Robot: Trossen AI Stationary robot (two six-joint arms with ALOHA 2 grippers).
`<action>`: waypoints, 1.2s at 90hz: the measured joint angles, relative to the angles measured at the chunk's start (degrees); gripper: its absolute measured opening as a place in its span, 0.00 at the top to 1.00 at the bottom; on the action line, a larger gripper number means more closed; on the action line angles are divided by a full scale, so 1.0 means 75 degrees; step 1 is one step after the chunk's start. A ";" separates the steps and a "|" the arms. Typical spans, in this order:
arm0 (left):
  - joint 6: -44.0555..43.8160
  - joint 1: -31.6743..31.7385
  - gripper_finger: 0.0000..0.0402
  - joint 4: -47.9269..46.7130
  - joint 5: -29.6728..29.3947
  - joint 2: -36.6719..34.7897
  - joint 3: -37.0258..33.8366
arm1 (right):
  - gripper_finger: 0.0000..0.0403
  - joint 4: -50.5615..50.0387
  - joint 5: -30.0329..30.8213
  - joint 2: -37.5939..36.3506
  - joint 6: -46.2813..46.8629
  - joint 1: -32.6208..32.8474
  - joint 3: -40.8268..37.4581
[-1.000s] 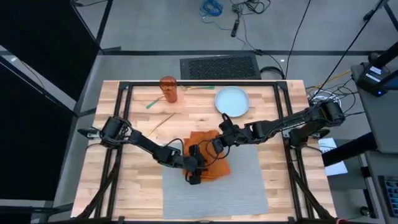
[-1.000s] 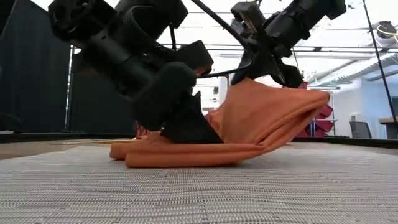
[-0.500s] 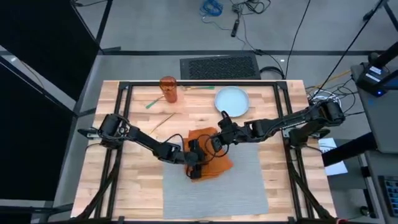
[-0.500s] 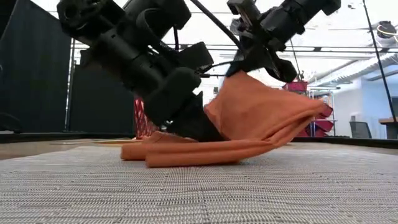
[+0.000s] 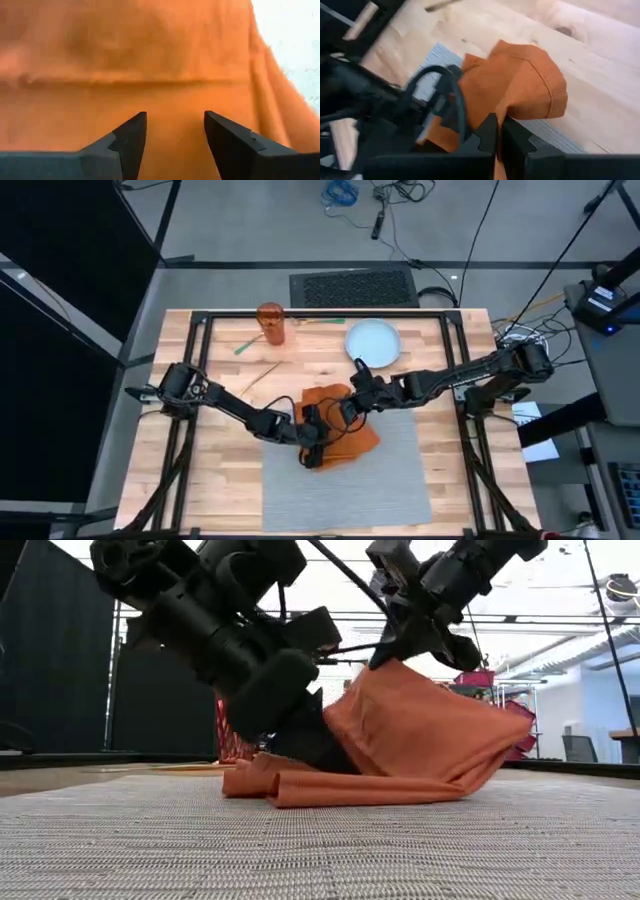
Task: Set table place
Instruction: Fold the orange table napkin
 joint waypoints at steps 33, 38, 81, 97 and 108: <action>0.0110 -0.0507 0.54 -0.0863 -0.0057 -0.0951 0.0003 | 1.00 -0.0005 0.0025 0.0161 0.0017 -0.0033 0.0000; 0.0175 -0.0693 0.54 -0.1053 -0.0238 -0.1325 0.0003 | 1.00 -0.0013 0.0026 0.0161 -0.0025 -0.0056 0.0000; -0.0361 -0.2006 0.54 -0.5011 -0.3478 -0.4897 0.0006 | 1.00 0.0466 0.0013 0.0161 -0.0293 -0.0181 0.0000; -0.1179 -0.2372 0.54 -0.6427 -0.4373 -0.6000 0.0006 | 1.00 0.0730 -0.0048 0.0359 -0.0343 -0.0231 0.0000; -0.1276 -0.2506 0.54 -0.6731 -0.4422 -0.6400 0.0006 | 1.00 0.0656 -0.0408 0.0975 -0.0434 -0.0250 0.0302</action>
